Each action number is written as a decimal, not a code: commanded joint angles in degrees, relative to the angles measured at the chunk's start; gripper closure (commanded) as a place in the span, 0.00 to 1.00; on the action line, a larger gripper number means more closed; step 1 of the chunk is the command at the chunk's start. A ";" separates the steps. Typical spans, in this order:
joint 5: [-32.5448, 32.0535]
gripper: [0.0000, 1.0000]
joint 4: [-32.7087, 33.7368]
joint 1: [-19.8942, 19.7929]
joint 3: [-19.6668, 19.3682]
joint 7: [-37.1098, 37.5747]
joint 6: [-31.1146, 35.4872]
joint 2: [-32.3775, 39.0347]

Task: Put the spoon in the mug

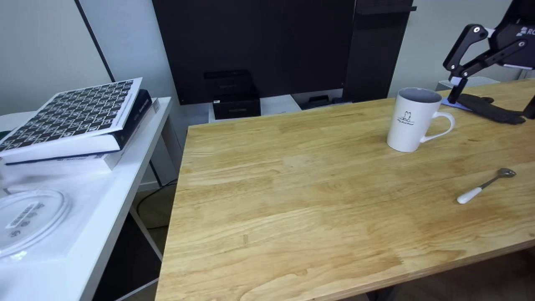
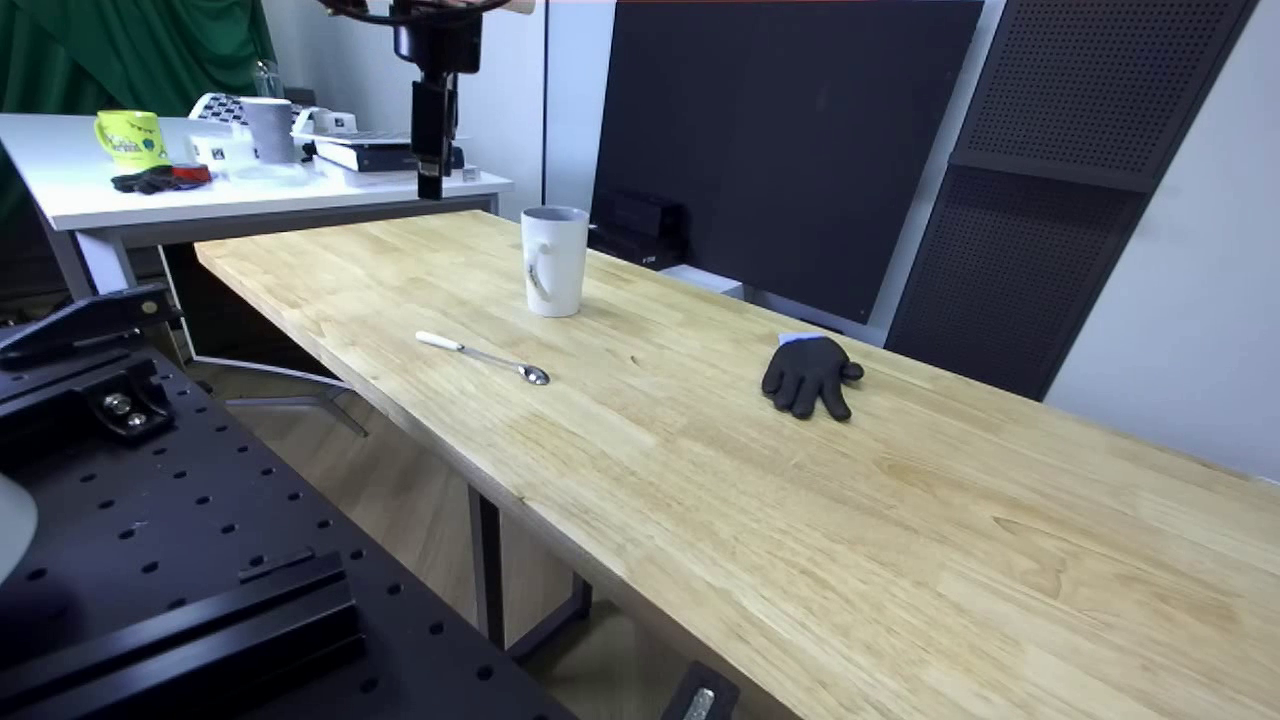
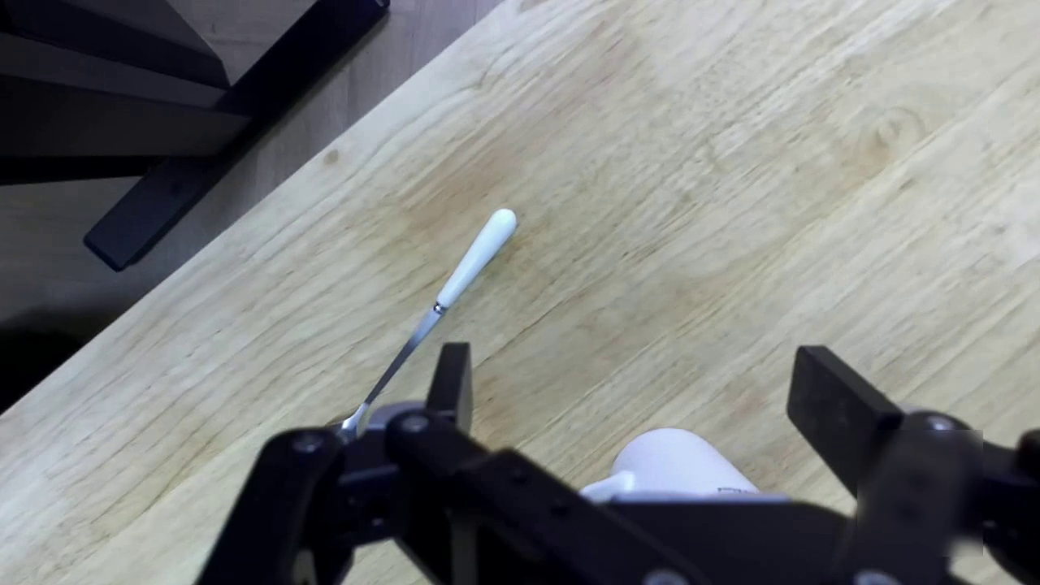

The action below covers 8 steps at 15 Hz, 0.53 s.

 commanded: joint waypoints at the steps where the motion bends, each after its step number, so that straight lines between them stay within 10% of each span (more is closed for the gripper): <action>1: 1.00 0.00 0.71 1.23 -1.50 -0.53 -0.05 0.69; 8: 1.45 0.00 1.72 1.36 -1.60 -0.57 0.17 1.94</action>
